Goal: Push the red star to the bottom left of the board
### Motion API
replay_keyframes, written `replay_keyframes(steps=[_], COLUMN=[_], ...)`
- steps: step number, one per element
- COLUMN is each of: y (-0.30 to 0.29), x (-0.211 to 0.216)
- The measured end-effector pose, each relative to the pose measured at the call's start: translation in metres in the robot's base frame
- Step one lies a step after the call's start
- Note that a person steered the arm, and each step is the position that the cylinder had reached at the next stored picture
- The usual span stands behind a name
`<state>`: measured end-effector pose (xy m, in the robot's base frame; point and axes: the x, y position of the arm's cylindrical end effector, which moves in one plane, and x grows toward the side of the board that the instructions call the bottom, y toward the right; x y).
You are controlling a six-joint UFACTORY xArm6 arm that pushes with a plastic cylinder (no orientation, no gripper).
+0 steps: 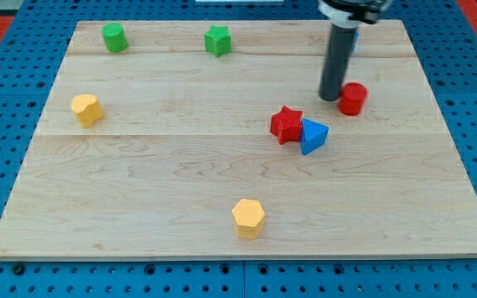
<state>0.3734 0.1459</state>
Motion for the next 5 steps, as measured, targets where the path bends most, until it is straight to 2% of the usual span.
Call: replay_keyframes(steps=[2,5], y=[-0.028,-0.036], x=[0.001,0.009])
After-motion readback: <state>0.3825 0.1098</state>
